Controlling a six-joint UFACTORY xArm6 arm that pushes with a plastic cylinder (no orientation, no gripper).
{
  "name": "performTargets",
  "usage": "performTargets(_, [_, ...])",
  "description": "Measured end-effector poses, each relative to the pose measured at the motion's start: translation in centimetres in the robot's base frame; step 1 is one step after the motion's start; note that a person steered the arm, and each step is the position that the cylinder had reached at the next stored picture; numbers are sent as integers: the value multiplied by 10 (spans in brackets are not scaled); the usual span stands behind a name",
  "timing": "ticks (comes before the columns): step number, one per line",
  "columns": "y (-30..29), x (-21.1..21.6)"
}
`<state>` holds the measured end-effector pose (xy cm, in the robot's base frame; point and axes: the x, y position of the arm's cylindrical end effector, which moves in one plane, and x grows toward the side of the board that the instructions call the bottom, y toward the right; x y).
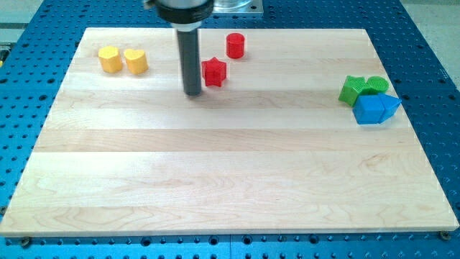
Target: Slide the red star parallel to the left of the green star
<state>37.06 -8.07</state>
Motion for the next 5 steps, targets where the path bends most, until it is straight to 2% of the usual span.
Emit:
performTargets(1, [-20,-12])
performTargets(2, [-6,-50])
performTargets(3, [-4,-50])
performTargets(5, [72,-48])
